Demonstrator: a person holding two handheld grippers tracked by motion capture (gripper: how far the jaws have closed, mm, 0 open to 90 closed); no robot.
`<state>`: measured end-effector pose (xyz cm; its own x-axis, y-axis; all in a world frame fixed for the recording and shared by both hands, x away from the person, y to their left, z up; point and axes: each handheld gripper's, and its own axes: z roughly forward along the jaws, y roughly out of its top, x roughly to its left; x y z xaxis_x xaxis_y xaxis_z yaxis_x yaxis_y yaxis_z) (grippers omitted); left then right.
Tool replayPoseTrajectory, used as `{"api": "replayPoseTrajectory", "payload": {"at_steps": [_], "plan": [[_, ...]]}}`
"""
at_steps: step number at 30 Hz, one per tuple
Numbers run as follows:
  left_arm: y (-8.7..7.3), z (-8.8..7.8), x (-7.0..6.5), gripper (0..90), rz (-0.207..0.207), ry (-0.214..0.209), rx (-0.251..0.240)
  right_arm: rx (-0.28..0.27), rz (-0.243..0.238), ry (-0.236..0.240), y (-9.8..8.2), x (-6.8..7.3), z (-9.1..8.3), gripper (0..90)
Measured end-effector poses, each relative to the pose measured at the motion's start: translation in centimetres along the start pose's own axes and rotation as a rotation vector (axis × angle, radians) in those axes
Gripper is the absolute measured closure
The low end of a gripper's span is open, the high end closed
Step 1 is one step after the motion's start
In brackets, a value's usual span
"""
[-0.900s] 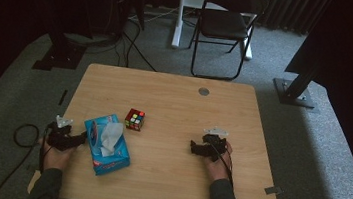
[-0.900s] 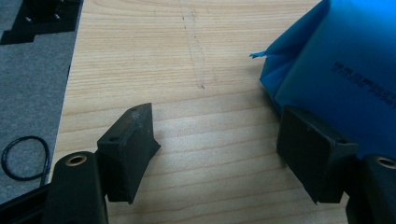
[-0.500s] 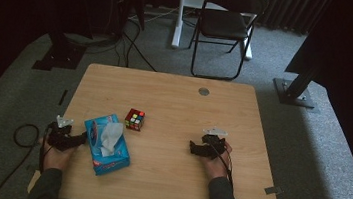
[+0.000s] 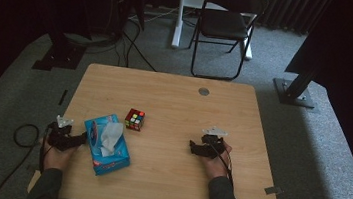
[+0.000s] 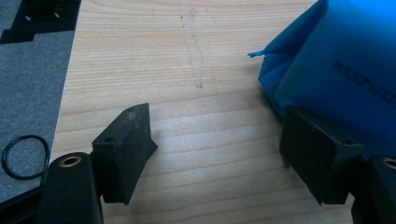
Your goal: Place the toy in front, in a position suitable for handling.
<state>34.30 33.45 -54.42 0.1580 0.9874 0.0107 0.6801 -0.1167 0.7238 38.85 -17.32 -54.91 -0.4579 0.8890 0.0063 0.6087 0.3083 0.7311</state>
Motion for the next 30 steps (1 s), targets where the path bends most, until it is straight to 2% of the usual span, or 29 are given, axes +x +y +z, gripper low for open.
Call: {"api": "replayPoseTrajectory", "payload": {"at_steps": [6, 11, 14, 22, 30], "plan": [[0.0, 0.0, 0.0, 25.4, 0.001, 0.000, 0.000, 0.006, -0.018, 0.020, 0.1, 0.0, 0.0, 18.2], [0.0, 0.0, 0.0, 25.3, 0.001, 0.000, 0.001, 0.014, -0.002, 0.033, 0.4, 0.1, -0.4, 23.3], [0.0, 0.0, 0.0, 25.3, 0.000, 0.000, 0.001, -0.014, -0.006, 0.035, 1.1, 0.4, -1.1, 23.9], [0.0, 0.0, 0.0, 25.3, 0.000, 0.000, 0.001, -0.050, -0.063, 0.063, 3.2, 2.0, -2.1, 22.3], [0.0, 0.0, 0.0, 25.3, 0.000, 0.000, 0.000, -0.062, -0.122, 0.102, 5.2, 3.8, -2.1, 17.8]]}}
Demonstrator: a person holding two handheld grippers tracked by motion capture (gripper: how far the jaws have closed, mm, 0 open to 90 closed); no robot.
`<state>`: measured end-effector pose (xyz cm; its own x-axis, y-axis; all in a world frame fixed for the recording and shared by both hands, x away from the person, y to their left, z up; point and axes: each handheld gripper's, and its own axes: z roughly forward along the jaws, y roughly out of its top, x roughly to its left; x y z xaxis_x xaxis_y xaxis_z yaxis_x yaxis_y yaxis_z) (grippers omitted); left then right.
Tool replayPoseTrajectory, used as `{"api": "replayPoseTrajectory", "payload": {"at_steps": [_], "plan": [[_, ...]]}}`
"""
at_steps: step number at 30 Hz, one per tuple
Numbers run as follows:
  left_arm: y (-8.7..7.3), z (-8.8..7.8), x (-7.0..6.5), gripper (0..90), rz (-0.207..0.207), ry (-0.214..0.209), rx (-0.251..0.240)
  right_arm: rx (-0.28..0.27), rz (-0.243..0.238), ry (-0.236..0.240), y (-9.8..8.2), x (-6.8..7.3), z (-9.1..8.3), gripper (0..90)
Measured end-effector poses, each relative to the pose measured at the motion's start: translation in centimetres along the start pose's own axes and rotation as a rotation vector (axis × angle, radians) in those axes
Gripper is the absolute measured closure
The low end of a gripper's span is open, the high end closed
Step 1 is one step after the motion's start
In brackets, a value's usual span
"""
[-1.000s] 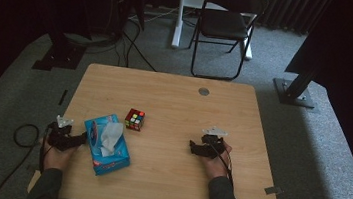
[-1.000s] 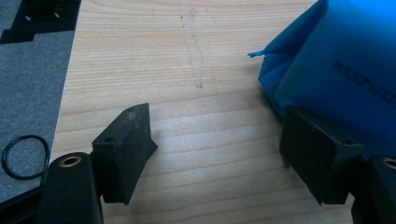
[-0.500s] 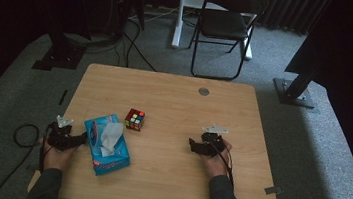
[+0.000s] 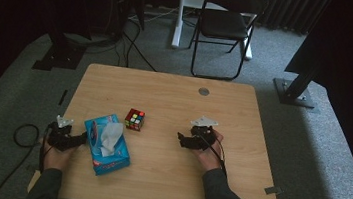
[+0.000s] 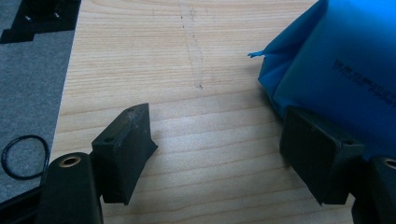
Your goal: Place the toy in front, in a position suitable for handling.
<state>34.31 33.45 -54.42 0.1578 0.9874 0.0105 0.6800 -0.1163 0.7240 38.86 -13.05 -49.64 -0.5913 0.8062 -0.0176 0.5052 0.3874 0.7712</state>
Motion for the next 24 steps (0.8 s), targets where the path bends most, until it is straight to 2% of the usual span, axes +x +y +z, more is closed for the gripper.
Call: {"api": "replayPoseTrajectory", "payload": {"at_steps": [5, 17, 20, 24], "plan": [[0.0, 0.0, 0.0, 25.3, 0.000, 0.000, 0.000, 0.008, -0.037, 0.029, 1.2, 0.9, 0.3, 14.5], [0.0, 0.0, 0.0, 25.3, 0.000, 0.000, 0.000, -0.001, -0.083, 0.073, 3.2, 2.6, 1.3, 13.6], [0.0, 0.0, 0.0, 25.3, 0.000, 0.000, 0.000, 0.001, -0.086, 0.105, 3.6, 2.9, 1.7, 13.7], [0.0, 0.0, 0.0, 25.3, 0.000, -0.001, 0.000, 0.002, -0.106, 0.119, 4.2, 3.4, 2.3, 13.9]]}}
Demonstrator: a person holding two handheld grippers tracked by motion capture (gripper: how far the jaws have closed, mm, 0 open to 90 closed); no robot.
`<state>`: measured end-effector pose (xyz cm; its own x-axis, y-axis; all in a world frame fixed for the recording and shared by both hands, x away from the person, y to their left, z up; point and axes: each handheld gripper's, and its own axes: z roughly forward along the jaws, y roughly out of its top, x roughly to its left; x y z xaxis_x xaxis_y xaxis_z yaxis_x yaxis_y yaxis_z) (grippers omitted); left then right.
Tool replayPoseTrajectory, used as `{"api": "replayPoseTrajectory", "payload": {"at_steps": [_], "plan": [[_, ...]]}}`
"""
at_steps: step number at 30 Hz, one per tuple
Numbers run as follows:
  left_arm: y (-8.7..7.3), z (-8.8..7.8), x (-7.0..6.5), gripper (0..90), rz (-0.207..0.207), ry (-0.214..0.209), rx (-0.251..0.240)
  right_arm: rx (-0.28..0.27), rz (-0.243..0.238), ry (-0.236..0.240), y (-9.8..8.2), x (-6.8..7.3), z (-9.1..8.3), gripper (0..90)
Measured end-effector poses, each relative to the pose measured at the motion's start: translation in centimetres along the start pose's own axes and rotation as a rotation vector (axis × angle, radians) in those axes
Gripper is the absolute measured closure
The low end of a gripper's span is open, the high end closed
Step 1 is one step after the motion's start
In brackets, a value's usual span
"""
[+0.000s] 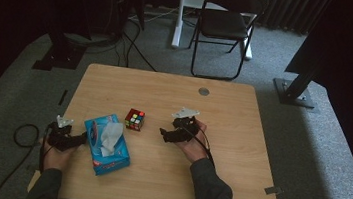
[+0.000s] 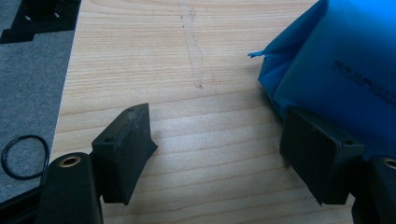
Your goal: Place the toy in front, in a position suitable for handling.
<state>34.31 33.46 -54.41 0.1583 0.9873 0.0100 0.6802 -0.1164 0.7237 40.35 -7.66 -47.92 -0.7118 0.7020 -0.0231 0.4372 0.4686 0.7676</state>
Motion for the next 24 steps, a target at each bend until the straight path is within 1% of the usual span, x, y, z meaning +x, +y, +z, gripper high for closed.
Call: {"api": "replayPoseTrajectory", "payload": {"at_steps": [7, 9, 15, 18, 20, 24], "plan": [[0.0, 0.0, 0.0, 25.2, -0.001, 0.000, 0.000, -0.003, -0.029, 0.036, 0.9, 1.0, 1.2, 18.2], [0.0, 0.0, 0.0, 25.3, -0.001, 0.000, 0.000, -0.001, -0.039, 0.040, 1.2, 1.3, 1.6, 19.2], [0.0, 0.0, 0.0, 25.2, 0.000, 0.000, 0.000, -0.003, -0.061, 0.055, 1.9, 2.0, 2.5, 19.1], [0.0, 0.0, 0.0, 25.2, -0.001, 0.000, 0.000, -0.005, -0.083, 0.083, 2.2, 2.3, 3.0, 19.3], [0.0, 0.0, 0.0, 25.2, -0.001, 0.000, 0.000, -0.002, -0.097, 0.091, 2.4, 2.5, 3.4, 19.3], [0.0, 0.0, 0.0, 25.2, -0.001, -0.001, -0.001, 0.000, -0.098, 0.107, 2.7, 2.7, 4.3, 19.3]]}}
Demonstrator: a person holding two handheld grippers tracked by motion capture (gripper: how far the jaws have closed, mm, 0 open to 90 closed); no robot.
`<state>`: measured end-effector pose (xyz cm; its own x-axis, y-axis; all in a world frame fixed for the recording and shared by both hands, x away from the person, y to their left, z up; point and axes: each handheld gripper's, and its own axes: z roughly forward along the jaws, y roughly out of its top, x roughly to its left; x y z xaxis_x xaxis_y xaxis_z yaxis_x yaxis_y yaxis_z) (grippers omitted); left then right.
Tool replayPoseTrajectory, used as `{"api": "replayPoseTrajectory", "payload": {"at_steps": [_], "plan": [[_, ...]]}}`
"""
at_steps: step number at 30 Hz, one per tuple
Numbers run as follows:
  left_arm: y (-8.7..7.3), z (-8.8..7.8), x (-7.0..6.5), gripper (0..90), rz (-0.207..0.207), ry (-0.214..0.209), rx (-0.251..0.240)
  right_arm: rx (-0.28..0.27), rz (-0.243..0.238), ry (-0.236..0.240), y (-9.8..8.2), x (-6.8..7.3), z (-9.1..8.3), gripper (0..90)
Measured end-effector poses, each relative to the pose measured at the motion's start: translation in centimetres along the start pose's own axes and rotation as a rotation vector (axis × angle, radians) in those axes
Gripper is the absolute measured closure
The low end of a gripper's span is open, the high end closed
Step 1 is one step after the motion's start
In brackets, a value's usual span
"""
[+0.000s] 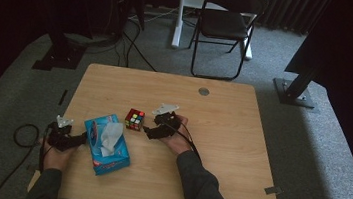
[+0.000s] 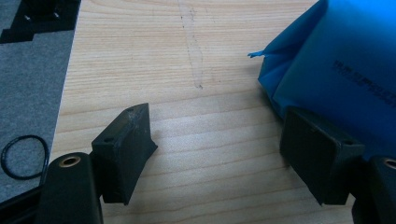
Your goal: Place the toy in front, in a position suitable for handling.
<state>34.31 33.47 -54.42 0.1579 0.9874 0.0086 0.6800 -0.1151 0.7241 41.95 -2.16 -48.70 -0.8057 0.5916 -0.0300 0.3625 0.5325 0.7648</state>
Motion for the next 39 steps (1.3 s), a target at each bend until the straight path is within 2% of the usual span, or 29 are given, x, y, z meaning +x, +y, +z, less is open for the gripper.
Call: {"api": "replayPoseTrajectory", "payload": {"at_steps": [9, 14, 23, 27, 29, 39], "plan": [[0.0, 0.0, 0.0, 25.2, 0.000, 0.000, 0.000, 0.000, -0.024, 0.038, 1.0, 0.8, 1.7, 19.2], [0.0, 0.0, 0.0, 25.2, -0.001, -0.001, 0.000, 0.014, -0.053, 0.036, 1.2, 0.9, 2.6, 16.8], [0.0, 0.0, 0.0, 25.2, -0.001, -0.002, -0.001, 0.018, -0.058, 0.056, 1.8, 1.0, 4.0, 16.1], [0.0, 0.0, 0.0, 25.2, -0.001, -0.002, -0.001, 0.040, -0.068, 0.052, 2.1, 0.9, 5.0, 16.0], [0.0, 0.0, 0.0, 25.2, -0.002, -0.004, 0.000, 0.035, -0.073, 0.043, 2.2, 0.8, 5.3, 16.7], [0.0, 0.0, 0.1, 25.2, -0.003, -0.009, -0.002, 0.056, -0.071, 0.055, 2.4, 0.5, 6.8, 18.8]]}}
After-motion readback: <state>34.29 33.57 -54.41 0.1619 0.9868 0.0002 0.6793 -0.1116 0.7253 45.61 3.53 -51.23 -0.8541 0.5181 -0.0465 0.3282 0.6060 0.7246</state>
